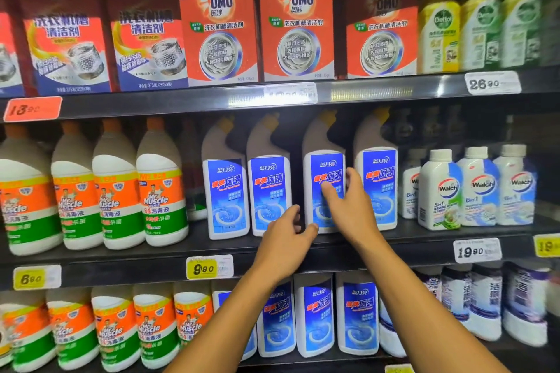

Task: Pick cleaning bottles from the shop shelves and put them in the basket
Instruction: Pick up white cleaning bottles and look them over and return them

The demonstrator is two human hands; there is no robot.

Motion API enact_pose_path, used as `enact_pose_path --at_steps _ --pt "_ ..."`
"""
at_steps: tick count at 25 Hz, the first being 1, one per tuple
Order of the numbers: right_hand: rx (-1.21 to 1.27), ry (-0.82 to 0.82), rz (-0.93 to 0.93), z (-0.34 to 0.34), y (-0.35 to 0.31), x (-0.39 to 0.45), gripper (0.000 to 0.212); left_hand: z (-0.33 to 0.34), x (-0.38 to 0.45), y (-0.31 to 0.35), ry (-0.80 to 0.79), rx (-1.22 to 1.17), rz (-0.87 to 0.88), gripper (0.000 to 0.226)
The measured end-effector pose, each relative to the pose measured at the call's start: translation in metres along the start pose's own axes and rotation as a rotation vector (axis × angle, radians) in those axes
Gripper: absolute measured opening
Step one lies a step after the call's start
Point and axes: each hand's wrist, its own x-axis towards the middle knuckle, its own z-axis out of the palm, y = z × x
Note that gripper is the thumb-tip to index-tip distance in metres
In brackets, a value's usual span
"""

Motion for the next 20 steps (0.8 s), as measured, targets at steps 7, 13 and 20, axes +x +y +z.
enact_pose_path --at_steps 7,13,20 --pt "0.143 -0.053 0.044 -0.001 0.014 0.011 0.047 0.01 0.002 0.004 -0.051 -0.276 -0.025 0.036" --pt "0.158 -0.119 -0.014 -0.013 0.008 0.003 0.04 0.011 -0.015 0.008 0.071 -0.328 -0.015 0.04" --pt "0.463 -0.132 0.138 -0.031 -0.02 -0.029 0.019 -0.003 -0.044 0.013 0.117 -0.578 -0.088 0.039"
